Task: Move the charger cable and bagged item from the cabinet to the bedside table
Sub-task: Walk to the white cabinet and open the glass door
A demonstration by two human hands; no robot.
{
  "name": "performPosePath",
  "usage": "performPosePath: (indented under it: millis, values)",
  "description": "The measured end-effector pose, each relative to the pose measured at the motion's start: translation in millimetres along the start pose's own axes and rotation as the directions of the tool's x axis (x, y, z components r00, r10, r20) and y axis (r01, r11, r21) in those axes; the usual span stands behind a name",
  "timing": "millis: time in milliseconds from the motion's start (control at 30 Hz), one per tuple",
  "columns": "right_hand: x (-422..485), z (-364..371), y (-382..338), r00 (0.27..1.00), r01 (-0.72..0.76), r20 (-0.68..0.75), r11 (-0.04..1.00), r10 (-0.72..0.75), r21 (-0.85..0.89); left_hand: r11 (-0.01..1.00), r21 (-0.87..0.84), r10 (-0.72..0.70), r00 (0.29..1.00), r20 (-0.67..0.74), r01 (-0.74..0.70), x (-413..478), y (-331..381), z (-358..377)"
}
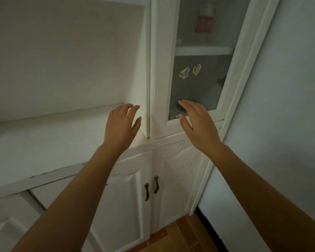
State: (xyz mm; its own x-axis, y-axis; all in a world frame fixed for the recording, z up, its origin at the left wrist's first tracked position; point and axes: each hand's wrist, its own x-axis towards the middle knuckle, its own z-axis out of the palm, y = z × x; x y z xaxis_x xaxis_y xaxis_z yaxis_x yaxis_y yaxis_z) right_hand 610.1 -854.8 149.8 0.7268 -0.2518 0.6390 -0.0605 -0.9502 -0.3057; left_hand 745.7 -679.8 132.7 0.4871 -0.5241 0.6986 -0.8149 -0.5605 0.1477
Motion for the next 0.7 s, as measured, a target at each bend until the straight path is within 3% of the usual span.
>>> performPosePath:
  millis: [233,433,700]
  values:
    - [53.1,-18.2,-19.6,0.981,0.138,-0.138,0.99,-0.135,0.012,0.999,0.033,0.0,0.998,-0.056,0.002,40.3,-6.6,-12.8]
    - [81.8,-17.6,-22.9,0.977,0.168,-0.137,0.986,-0.164,0.019,1.0,0.017,0.001,0.998,-0.068,0.0,61.4,-14.7,-7.3]
    - [128.9,-2.6,-23.1,0.988,0.084,-0.117,0.987,-0.101,-0.138,1.0,-0.003,-0.004,0.995,0.1,0.005,90.4,-40.8,15.7]
